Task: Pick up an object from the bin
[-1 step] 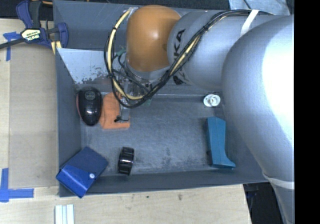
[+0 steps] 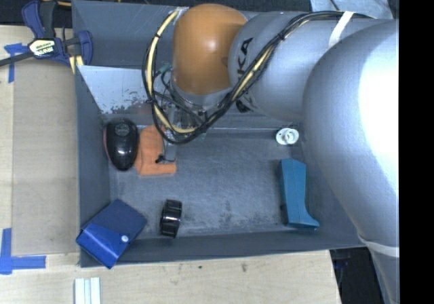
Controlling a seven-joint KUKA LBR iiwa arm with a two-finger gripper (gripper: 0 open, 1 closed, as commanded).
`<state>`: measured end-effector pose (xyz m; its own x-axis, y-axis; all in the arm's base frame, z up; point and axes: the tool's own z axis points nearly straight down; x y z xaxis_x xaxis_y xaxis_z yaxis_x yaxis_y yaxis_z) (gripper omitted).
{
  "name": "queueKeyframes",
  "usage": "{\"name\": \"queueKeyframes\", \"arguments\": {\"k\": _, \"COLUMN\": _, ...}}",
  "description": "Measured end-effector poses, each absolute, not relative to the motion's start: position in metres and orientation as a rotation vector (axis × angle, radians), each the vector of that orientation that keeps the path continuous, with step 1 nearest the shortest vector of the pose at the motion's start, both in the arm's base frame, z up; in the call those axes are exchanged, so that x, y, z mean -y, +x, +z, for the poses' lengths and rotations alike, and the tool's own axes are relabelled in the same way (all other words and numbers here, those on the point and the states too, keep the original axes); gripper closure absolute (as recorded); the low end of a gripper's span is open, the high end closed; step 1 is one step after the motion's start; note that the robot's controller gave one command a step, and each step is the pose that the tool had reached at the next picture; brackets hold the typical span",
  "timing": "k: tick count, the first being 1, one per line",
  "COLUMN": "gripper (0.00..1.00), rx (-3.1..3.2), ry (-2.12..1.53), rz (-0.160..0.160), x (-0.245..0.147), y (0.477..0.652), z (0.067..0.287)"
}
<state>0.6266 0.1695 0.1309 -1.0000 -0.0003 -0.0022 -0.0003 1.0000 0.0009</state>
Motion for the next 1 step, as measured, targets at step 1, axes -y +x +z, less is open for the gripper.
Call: {"name": "queueKeyframes", "arguments": {"k": 1, "gripper": 0.0, "rx": -3.123, "ry": -0.286, "rz": 0.001, "x": -0.1711, "y": 0.6283, "z": 0.0833}}
